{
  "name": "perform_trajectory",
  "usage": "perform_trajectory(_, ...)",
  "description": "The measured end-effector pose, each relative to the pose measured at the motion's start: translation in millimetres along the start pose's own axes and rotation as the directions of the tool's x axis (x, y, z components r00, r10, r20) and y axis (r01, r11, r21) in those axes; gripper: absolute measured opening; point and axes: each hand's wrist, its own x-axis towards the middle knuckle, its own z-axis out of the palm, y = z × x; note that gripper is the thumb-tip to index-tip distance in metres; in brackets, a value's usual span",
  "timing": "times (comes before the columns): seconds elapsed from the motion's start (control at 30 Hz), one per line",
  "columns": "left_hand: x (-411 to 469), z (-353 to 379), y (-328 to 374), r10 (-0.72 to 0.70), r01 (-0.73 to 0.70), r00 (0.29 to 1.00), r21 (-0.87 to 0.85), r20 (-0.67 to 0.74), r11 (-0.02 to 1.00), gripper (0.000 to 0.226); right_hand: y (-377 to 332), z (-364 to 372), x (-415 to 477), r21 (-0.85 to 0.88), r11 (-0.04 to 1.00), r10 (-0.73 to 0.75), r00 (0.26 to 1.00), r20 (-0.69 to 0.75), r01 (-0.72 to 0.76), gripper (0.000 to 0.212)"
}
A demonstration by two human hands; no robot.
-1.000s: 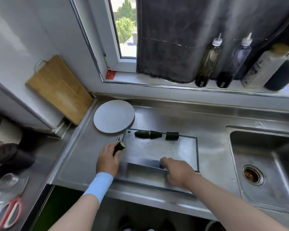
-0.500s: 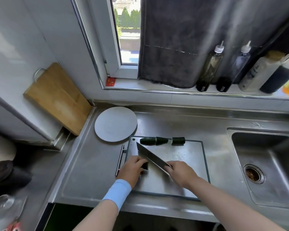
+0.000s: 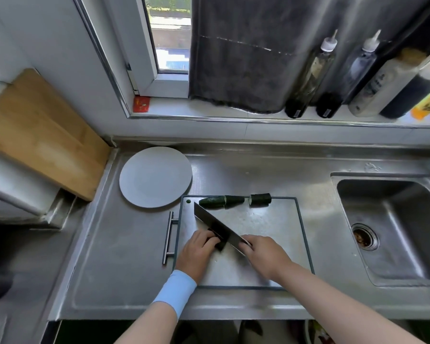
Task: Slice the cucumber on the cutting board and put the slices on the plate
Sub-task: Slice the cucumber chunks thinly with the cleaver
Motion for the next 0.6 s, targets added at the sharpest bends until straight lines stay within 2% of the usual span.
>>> perform_trajectory(0.37,-5.4,20.3,-4.6,0.064,-0.066,0.993,-0.009,-0.098,0.998,0.048,-1.9,7.6,-0.5,-0.051,0.999,-0.018,1.0,-0.024,0.017,0.027)
perform_trajectory(0.6,-6.7,29.2,-8.7,0.124,-0.117,0.975,0.047,-0.182,0.992,0.02,-5.5,10.4,-0.8,-0.063,0.998,0.001,1.0,-0.015,-0.002,0.029)
